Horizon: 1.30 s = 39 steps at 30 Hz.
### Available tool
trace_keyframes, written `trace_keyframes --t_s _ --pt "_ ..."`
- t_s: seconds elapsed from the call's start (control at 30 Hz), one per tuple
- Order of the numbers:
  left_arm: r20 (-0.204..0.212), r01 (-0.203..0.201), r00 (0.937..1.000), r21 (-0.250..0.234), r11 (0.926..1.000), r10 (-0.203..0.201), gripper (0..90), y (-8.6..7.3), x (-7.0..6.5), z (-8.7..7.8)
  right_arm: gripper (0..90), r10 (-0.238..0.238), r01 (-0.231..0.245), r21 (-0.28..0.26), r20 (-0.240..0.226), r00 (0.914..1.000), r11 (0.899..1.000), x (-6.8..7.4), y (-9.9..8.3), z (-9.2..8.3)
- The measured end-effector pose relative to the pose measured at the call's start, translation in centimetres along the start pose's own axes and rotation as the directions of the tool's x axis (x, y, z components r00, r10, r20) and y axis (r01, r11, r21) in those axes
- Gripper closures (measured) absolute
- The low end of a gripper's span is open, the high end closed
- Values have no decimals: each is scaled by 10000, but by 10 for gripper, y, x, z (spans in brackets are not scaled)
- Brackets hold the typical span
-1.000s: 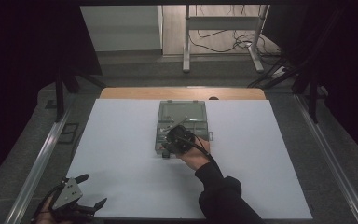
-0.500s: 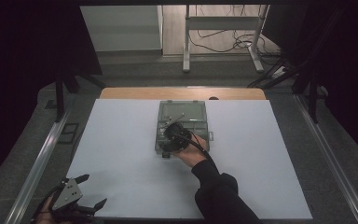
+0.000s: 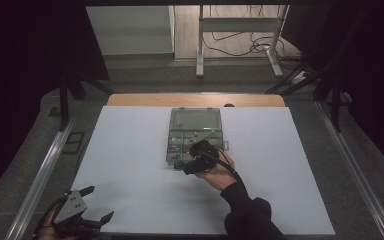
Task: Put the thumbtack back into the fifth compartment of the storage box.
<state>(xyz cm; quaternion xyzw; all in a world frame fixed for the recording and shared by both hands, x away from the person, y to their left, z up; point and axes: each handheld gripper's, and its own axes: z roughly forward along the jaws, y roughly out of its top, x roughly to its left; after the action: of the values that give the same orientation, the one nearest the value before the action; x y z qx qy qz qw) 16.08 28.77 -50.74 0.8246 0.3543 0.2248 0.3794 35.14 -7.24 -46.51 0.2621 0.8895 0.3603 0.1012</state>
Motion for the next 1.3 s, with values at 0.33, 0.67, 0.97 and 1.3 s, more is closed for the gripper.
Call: trace_keyframes --t_s 0.33,0.67,0.97,1.3 --pt "16 177 9998 -60 9998 -177 16 0 1 -1 163 138 -134 -105 394 9991 9999 -1 -31 -29" --pt "4 176 9998 -43 9998 -176 16 0 1 -1 55 682 -602 -733 1119 9914 9955 1 -80 -77" --pt "-6 397 9992 -107 9992 -397 16 -1 3 -1 2 1478 -1213 -1467 1859 9714 9817 8 -128 -124" --pt "17 1022 9948 -312 9943 -1021 16 -3 8 -3 0 1999 -1703 -1318 2603 9446 9765 11 -168 -148"
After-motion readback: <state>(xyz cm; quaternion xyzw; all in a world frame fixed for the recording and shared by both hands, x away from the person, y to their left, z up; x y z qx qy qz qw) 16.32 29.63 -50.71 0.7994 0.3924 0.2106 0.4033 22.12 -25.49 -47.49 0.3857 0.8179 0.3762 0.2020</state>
